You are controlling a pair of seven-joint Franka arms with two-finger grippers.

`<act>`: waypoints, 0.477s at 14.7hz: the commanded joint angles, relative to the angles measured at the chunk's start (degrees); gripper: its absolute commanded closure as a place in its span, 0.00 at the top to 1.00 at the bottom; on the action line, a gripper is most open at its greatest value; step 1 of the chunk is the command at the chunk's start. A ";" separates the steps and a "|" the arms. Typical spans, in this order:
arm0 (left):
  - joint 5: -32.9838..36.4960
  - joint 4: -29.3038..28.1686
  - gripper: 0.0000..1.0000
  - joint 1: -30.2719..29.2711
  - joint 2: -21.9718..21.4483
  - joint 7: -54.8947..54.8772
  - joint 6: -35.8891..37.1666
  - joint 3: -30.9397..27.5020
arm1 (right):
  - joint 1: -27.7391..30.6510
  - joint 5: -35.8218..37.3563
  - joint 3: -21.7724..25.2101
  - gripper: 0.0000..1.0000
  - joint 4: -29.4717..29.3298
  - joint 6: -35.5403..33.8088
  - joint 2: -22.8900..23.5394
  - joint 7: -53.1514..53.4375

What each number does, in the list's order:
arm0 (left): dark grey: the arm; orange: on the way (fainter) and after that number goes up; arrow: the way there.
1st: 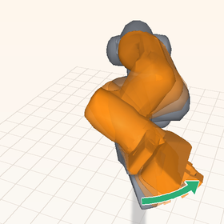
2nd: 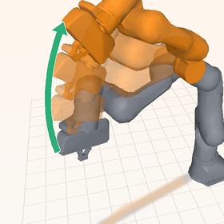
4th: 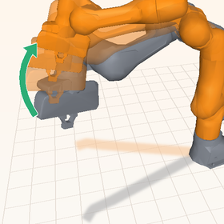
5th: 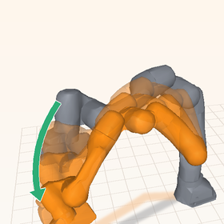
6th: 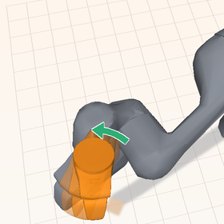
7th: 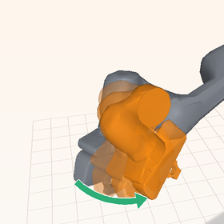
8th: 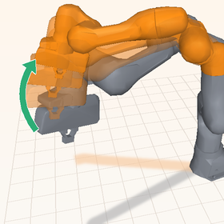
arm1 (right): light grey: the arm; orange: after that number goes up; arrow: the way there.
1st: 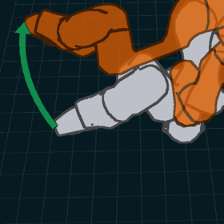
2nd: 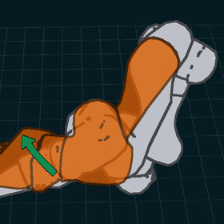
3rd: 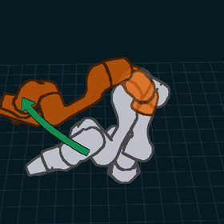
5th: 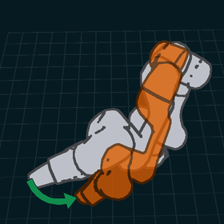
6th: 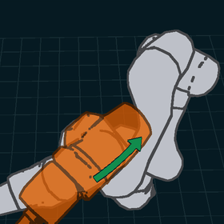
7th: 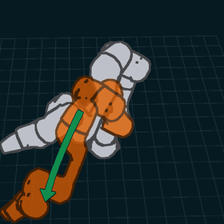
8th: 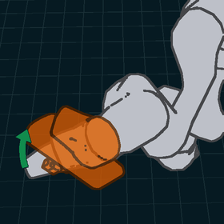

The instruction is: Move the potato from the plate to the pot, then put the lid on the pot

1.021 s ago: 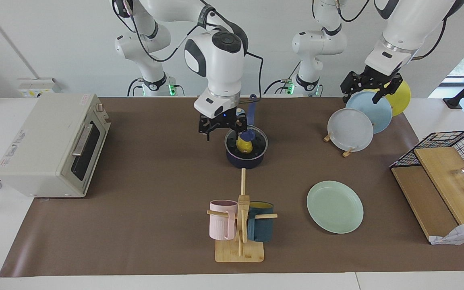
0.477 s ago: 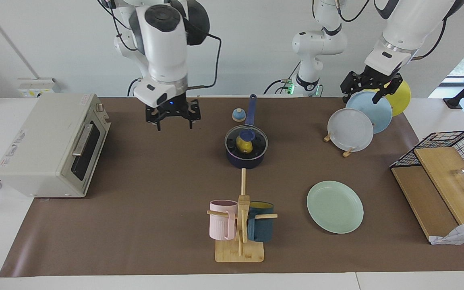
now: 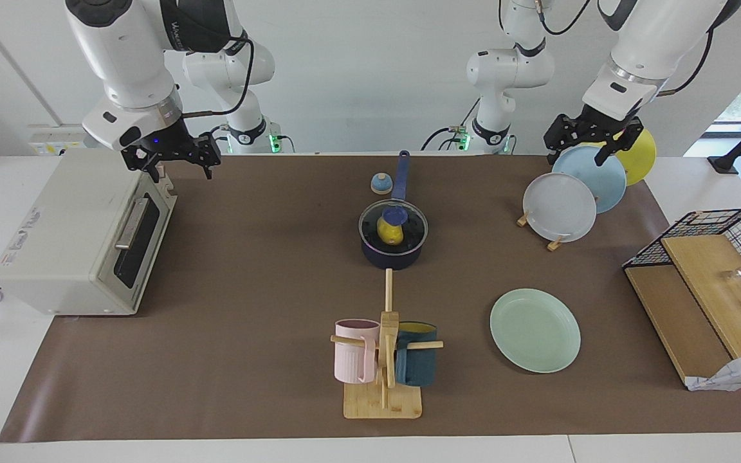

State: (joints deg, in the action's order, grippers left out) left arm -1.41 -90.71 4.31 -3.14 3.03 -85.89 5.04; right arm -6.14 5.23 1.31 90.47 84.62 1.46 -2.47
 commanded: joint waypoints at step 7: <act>0.71 -2.98 1.00 0.08 -4.76 0.31 -2.96 0.14 | 1.22 -1.10 1.68 1.00 6.21 4.85 -3.04 -4.13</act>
State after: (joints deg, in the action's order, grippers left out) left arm -1.40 -91.31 4.22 -4.94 3.04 -86.98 5.12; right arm -5.67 5.22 2.99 94.61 87.92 -0.21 -4.87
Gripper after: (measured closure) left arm 0.000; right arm 0.000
